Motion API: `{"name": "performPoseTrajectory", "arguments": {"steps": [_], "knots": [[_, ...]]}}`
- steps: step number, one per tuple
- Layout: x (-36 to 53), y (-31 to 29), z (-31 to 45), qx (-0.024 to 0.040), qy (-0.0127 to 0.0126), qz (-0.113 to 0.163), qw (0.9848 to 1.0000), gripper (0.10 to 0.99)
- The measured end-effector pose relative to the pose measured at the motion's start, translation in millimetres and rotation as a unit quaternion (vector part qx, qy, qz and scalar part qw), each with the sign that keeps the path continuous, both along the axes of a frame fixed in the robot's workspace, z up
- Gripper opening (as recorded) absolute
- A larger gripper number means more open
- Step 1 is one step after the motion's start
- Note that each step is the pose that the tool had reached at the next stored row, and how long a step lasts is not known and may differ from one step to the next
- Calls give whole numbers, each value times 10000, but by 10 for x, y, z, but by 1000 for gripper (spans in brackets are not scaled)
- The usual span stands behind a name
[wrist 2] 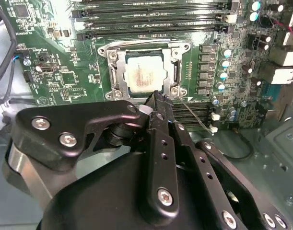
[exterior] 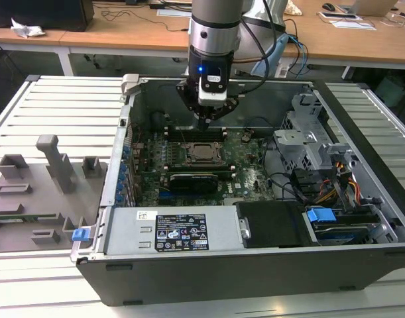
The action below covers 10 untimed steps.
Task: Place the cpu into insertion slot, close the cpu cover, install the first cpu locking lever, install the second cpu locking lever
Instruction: 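Install the first cpu locking lever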
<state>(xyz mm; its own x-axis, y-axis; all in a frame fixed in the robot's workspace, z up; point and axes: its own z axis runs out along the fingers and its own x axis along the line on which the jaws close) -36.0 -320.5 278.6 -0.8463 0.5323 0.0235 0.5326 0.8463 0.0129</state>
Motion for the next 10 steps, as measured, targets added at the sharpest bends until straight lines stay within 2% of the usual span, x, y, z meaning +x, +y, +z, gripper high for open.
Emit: {"name": "performPoseTrajectory", "arguments": {"steps": [3,5,8,9,10], "knots": [[1,0,0,0,-7,187,9998,106],[0,0,0,-1,-44,301,9995,106],[0,0,-1,-2,-124,402,9991,106],[0,0,0,8,-139,465,9988,106],[1,0,0,21,-144,512,9986,106]]}}
